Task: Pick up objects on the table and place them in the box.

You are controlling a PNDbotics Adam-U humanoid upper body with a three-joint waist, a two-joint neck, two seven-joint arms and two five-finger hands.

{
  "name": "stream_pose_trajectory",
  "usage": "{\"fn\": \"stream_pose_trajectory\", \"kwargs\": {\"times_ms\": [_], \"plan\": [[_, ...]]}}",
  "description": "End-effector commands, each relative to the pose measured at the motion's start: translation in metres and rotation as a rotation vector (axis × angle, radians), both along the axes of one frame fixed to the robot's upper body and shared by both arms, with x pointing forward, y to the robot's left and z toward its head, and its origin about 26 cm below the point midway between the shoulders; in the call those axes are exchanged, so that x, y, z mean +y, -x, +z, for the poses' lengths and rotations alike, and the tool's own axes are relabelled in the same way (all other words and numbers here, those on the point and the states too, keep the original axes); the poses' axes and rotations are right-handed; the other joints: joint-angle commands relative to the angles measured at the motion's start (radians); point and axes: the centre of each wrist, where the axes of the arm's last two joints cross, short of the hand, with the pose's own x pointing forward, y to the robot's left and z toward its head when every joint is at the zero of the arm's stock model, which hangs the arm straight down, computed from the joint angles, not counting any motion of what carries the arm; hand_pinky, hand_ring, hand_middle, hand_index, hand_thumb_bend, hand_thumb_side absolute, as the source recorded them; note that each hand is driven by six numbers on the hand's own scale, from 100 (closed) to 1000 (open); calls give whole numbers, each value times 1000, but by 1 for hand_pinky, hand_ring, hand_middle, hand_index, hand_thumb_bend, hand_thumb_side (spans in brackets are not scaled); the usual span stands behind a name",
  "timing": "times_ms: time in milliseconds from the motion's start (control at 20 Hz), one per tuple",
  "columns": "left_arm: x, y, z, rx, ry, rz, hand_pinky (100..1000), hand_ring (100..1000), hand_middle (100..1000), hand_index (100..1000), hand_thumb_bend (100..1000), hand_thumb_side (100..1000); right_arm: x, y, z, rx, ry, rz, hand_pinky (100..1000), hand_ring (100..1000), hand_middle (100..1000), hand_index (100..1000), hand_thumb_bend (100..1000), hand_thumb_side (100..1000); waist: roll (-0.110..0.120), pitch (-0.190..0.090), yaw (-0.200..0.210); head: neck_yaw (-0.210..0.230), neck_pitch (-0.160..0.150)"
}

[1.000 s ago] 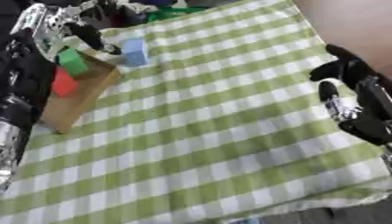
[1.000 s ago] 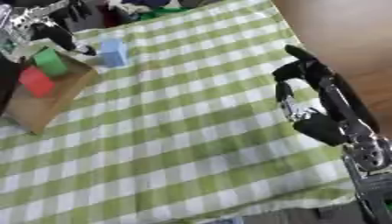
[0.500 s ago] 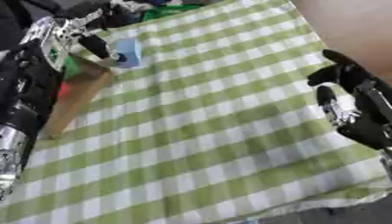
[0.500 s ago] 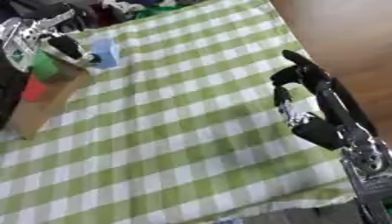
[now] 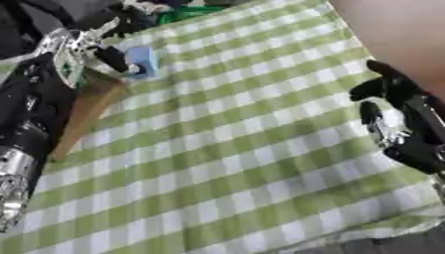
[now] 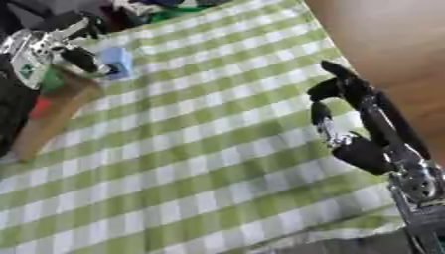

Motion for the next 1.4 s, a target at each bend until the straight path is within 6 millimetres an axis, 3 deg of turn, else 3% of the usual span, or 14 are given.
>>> {"fn": "stream_pose_trajectory", "kwargs": {"times_ms": [50,350,500,550,950,1200,1400], "plan": [[6,0,11,-43,12,22,783,742,727,822,571,158,1,-1,7,-27,7,8,852,718,679,1000,100,630,-7,-12,-5,7,-17],[6,1,0,-33,21,32,772,723,708,815,548,147,2,-1,8,-32,6,10,852,718,678,1000,100,630,-8,-4,-16,11,-23],[7,1,-4,-19,22,30,731,609,580,783,473,127,2,-1,8,-32,5,11,852,718,679,1000,100,629,-10,-4,-19,10,-23],[7,1,-3,-21,22,30,713,573,536,763,403,138,2,-1,8,-31,4,10,852,718,679,1000,100,632,-11,-5,-18,10,-22],[16,7,28,-100,-10,-11,698,536,485,739,357,131,-1,0,4,-17,-6,2,852,719,679,1000,100,621,-28,-36,18,13,-6],[37,18,54,-134,-58,-18,710,568,493,744,345,142,-4,1,-1,1,-15,-9,852,720,680,1000,100,613,-46,-66,56,13,9],[56,27,56,-104,-74,15,716,576,525,752,352,149,-6,2,-3,10,-21,-15,852,720,681,1000,100,610,-59,-83,91,14,17]]}}
